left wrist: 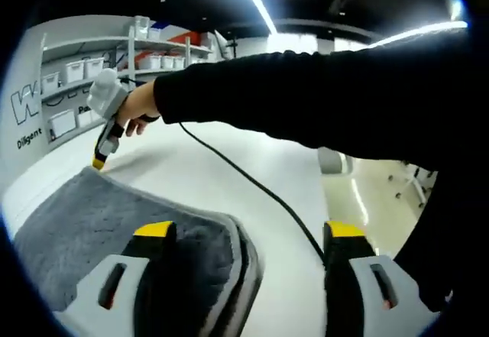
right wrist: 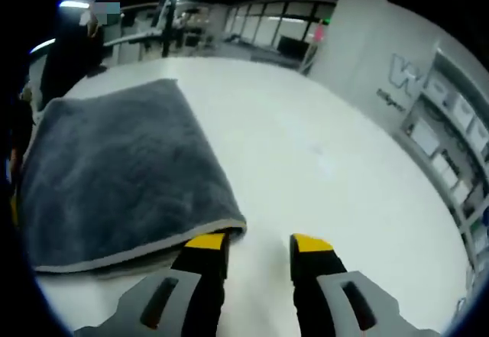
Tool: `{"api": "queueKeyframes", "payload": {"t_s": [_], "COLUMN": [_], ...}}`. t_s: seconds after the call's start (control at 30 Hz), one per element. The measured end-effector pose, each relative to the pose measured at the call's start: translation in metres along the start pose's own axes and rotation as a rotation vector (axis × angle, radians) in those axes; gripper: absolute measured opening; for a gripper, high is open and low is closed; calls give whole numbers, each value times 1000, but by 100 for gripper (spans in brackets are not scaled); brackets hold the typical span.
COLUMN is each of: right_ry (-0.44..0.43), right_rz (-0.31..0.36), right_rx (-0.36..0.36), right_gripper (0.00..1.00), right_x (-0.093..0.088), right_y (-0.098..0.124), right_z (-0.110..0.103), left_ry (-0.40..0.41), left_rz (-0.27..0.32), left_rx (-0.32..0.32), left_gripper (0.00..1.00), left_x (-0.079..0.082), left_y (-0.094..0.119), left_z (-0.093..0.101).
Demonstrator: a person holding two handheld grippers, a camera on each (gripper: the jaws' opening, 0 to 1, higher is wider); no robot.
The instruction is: Open the folded towel by lifting each exposed corner and separating the folded layers until the towel lies flat within the target outline without major curled edges
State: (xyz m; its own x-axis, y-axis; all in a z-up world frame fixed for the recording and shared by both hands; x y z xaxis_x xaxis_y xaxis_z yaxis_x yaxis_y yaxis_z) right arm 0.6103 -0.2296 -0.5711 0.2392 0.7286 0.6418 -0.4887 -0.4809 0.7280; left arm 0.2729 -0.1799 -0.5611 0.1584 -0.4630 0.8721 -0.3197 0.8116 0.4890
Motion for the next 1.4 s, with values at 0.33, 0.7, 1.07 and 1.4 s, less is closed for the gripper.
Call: {"api": "queueKeyframes", "payload": {"t_s": [0.33, 0.7, 1.07, 1.4], "right_ry": [-42, -31, 10, 122], "right_rz": [-136, -111, -65, -23], "right_rx": [-101, -156, -186, -210], "right_gripper": [100, 100, 100, 100], "right_x": [-16, -8, 7, 46], "right_y": [30, 64, 100, 113], "right_z": [-7, -32, -64, -81], "left_ry": [82, 117, 226, 260], "left_rz": [95, 164, 195, 191], "left_rx": [126, 314, 450, 570], "left_gripper": [100, 100, 98, 95], "left_x": [8, -4, -45, -77], "left_y": [33, 97, 160, 199], "left_z": [-12, -36, -57, -61]}}
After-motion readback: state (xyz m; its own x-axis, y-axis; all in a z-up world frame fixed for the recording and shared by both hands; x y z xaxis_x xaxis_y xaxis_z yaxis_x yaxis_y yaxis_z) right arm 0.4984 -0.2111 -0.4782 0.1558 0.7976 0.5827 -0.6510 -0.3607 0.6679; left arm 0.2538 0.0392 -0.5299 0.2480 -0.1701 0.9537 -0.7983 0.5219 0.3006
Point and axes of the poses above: the point that each gripper's makers call its tool centre point, and the gripper's own axes: y roughly backward along the fingers, z roughly to its right, x roughly out of its top, the point moved 4 cm from there along y, roughly backward along the fingers, and after that the axes turned 6 degrees about -z, right-handed, at the moved point
